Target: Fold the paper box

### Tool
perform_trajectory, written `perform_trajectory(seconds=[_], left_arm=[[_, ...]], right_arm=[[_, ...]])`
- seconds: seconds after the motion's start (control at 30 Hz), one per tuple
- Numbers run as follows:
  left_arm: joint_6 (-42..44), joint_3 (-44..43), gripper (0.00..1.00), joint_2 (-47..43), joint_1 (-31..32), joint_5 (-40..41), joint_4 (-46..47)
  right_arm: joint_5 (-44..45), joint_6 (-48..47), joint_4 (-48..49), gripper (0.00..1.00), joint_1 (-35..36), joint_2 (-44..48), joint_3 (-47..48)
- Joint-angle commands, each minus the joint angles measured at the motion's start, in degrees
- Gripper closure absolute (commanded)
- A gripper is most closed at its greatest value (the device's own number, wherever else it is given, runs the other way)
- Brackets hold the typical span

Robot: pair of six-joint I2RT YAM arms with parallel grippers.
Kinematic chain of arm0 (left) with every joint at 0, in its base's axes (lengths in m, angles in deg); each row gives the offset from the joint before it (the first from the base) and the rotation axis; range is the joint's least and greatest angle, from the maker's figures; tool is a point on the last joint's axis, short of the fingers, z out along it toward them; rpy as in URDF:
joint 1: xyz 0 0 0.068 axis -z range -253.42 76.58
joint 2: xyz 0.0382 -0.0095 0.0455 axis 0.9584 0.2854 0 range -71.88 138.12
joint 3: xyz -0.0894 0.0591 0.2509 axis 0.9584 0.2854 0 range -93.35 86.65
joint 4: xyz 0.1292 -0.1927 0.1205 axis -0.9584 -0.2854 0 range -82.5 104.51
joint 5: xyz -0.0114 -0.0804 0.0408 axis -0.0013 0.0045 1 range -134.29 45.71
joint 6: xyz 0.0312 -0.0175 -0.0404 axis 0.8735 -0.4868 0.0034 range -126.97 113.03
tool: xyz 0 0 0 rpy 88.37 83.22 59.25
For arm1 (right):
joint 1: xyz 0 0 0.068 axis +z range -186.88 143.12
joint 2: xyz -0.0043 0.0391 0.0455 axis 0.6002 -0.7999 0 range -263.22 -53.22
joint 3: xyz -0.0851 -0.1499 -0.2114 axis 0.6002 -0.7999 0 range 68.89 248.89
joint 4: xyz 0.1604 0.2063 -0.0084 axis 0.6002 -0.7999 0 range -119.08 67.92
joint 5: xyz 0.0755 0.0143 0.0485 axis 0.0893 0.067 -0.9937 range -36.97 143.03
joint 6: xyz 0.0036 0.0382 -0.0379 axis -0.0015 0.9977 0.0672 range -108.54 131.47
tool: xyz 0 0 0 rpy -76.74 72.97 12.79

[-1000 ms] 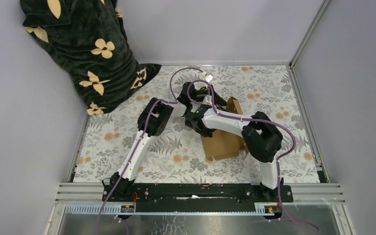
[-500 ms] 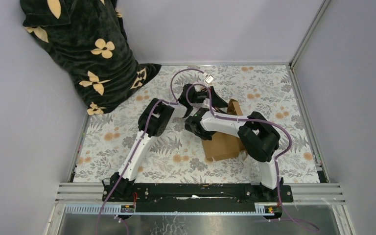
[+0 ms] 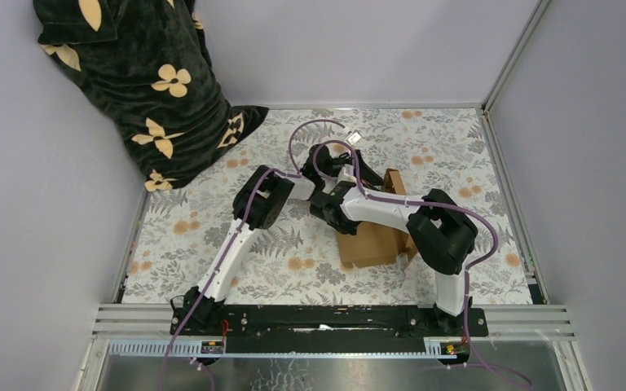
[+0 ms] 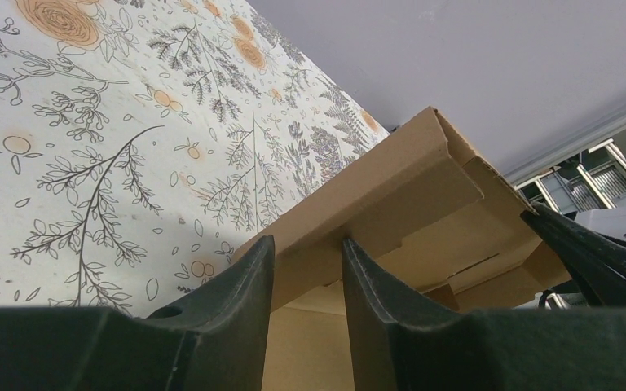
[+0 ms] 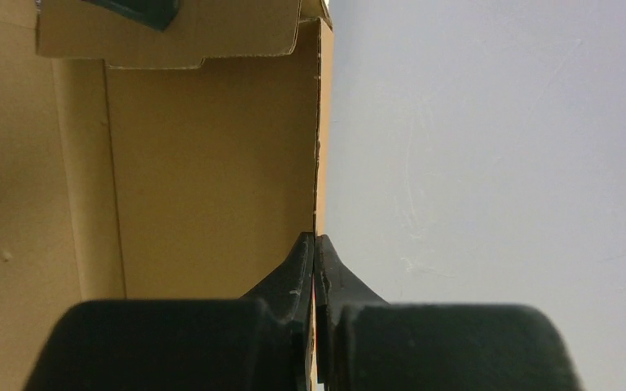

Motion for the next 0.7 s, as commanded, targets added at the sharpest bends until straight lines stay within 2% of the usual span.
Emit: perform_trajectory(seconds=[0.0,0.33,0.67], left_arm=[[0.2,-1.0,0.57,0.4,0.8,0.6,1.6],[2.0,-4.3,0.57,1.4,0.9,0.7,-1.5],[-0.3,-9.4,0.55,4.6,1.0,-0.8,-2.0]], right_arm=[[-3.9,-0.4,4.2,1.00,0.2,2.7,-0.6],[-6.0,-3.5,8.0,0.99,0.0,4.1,-2.0],[-7.4,-6.9,11.1,0.99,-0.3,4.5,-3.1]])
